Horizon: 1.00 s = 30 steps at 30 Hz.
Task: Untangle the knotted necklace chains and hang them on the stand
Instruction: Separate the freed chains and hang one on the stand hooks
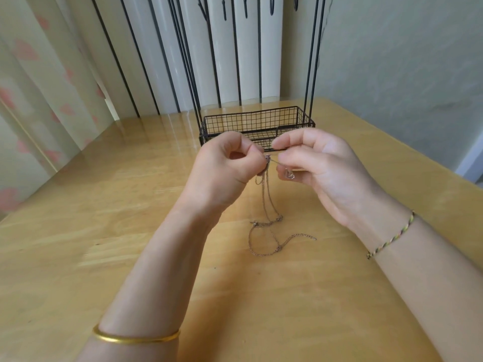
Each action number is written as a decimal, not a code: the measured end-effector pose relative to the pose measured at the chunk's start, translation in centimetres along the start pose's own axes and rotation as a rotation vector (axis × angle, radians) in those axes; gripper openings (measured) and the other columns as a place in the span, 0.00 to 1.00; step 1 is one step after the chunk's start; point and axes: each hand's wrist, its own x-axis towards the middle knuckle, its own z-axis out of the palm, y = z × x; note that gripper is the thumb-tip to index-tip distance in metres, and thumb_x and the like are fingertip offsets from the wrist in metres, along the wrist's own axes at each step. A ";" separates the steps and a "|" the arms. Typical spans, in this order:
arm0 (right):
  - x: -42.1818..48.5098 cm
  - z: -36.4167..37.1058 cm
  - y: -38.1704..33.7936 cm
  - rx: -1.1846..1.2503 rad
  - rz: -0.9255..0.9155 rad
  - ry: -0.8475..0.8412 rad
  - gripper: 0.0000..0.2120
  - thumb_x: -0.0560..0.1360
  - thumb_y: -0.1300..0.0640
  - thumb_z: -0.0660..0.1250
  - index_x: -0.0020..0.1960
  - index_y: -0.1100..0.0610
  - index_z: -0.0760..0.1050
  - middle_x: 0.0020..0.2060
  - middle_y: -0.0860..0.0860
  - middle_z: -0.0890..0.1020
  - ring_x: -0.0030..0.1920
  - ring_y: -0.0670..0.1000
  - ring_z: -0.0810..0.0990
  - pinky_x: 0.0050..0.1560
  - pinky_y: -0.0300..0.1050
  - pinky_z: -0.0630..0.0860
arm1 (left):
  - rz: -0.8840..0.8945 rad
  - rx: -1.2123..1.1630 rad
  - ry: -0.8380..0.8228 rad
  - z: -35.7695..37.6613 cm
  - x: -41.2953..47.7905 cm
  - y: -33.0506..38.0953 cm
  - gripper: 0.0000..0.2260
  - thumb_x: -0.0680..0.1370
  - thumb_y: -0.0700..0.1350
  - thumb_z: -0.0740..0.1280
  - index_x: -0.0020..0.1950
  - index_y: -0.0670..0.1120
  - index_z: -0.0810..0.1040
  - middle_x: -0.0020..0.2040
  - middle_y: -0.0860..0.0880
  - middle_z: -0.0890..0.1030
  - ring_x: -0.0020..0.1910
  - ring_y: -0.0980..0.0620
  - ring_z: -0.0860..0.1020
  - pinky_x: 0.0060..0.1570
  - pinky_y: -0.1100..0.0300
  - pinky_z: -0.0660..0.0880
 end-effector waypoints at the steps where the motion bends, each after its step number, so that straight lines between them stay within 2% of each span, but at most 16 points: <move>1: -0.1 0.1 0.1 -0.074 -0.019 -0.004 0.07 0.72 0.67 0.66 0.44 0.57 0.79 0.31 0.48 0.77 0.35 0.47 0.75 0.44 0.44 0.75 | 0.000 -0.002 -0.003 0.0 0.0 0.0 0.03 0.71 0.39 0.69 0.38 0.41 0.76 0.37 0.51 0.80 0.37 0.56 0.76 0.37 0.66 0.72; 5: -0.2 0.4 0.2 -0.252 -0.098 0.023 0.04 0.72 0.64 0.69 0.42 0.56 0.80 0.33 0.50 0.77 0.36 0.46 0.75 0.41 0.42 0.75 | 0.011 0.021 -0.005 0.0 0.1 -0.2 0.05 0.64 0.44 0.66 0.35 0.43 0.76 0.39 0.51 0.80 0.38 0.56 0.77 0.38 0.62 0.74; 9: -0.2 0.4 0.1 -0.163 -0.062 0.015 0.04 0.72 0.64 0.69 0.41 0.56 0.79 0.35 0.52 0.79 0.36 0.47 0.77 0.41 0.40 0.76 | 0.012 0.014 0.001 -0.1 0.2 -0.3 0.04 0.64 0.44 0.66 0.34 0.43 0.75 0.38 0.53 0.80 0.37 0.58 0.76 0.36 0.66 0.72; 14: -0.2 0.5 0.2 -0.036 0.025 0.011 0.05 0.73 0.64 0.68 0.40 0.56 0.78 0.29 0.45 0.79 0.31 0.45 0.77 0.41 0.44 0.76 | 0.017 0.013 -0.008 0.0 0.3 -0.4 0.04 0.65 0.44 0.66 0.34 0.44 0.75 0.31 0.54 0.79 0.35 0.56 0.74 0.34 0.65 0.70; 20: -0.2 0.3 0.0 -0.137 -0.058 0.019 0.05 0.73 0.65 0.66 0.44 0.56 0.76 0.31 0.52 0.75 0.30 0.47 0.75 0.38 0.41 0.76 | -0.059 -0.104 -0.051 -0.3 0.4 -0.5 0.01 0.65 0.42 0.66 0.34 0.45 0.75 0.31 0.52 0.76 0.38 0.51 0.72 0.45 0.54 0.69; 26: -0.3 0.5 -0.2 -0.181 -0.056 0.019 0.06 0.73 0.64 0.67 0.40 0.55 0.79 0.32 0.50 0.78 0.30 0.46 0.77 0.38 0.43 0.76 | -0.097 -0.165 -0.079 -0.3 0.5 -0.3 0.01 0.65 0.41 0.65 0.34 0.45 0.74 0.29 0.53 0.74 0.36 0.52 0.72 0.46 0.56 0.70; 30: -0.3 0.4 -0.2 -0.185 -0.088 0.026 0.06 0.72 0.64 0.68 0.38 0.56 0.78 0.30 0.51 0.78 0.31 0.48 0.78 0.34 0.38 0.74 | -0.098 -0.154 -0.087 -0.3 0.4 -0.3 0.01 0.65 0.40 0.65 0.33 0.45 0.75 0.28 0.53 0.74 0.35 0.52 0.71 0.45 0.56 0.69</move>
